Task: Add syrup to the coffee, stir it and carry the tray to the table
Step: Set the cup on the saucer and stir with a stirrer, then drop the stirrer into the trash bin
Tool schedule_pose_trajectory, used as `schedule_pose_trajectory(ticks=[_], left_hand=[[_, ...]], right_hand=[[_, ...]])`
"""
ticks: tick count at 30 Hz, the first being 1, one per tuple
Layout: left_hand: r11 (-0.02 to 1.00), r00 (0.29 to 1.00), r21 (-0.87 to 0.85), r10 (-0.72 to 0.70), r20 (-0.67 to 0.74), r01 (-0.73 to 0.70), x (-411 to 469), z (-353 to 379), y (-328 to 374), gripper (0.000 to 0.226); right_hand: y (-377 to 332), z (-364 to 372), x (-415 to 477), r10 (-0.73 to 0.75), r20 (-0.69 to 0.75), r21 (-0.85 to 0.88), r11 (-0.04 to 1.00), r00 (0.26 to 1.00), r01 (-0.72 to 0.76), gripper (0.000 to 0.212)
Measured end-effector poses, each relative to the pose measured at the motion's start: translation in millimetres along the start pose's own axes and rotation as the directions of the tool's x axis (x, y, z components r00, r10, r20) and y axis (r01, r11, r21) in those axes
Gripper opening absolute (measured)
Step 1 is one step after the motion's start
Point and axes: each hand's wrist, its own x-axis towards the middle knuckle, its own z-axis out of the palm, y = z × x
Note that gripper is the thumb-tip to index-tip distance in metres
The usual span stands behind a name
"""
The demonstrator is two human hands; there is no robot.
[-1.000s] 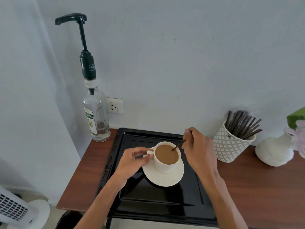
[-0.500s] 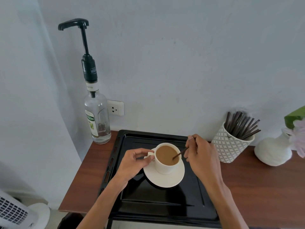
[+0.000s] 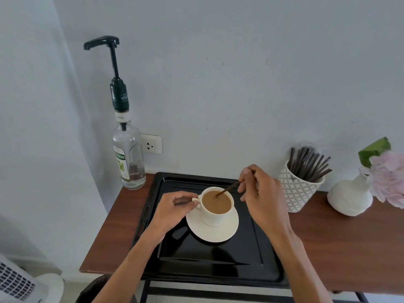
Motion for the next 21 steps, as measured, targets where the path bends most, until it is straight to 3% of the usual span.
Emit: schedule_pose_trajectory(ticks=[3, 6, 13, 16, 21], left_hand=[[0.999, 0.999, 0.05, 0.023, -0.03, -0.021, -2, -3, 4, 0.015], [0.994, 0.998, 0.107, 0.037, -0.041, -0.032, -4, -9, 8, 0.015], [0.976, 0.999, 0.216, 0.031, -0.02, -0.026, -36, -42, 11, 0.016], [0.927, 0.998, 0.371, 0.038, 0.048, -0.053, -59, -70, 10, 0.038], [0.848, 0.994, 0.529, 0.021, -0.104, 0.038, -100, -124, 3, 0.047]], right_hand=[[1, -8, 3, 0.024, -0.087, 0.104, 0.994, 0.996, -0.015, 0.03], [5, -12, 2, 0.01, -0.062, 0.054, 0.999, 0.998, -0.006, 0.031], [8, -15, -11, 0.147, -0.094, 0.171, 0.977, 0.985, -0.13, 0.033], [10, -17, -17, 0.275, -0.121, 0.359, 0.908, 0.954, -0.216, 0.034], [3, 4, -34, 0.492, 0.015, 0.642, 0.663, 0.871, -0.385, 0.035]])
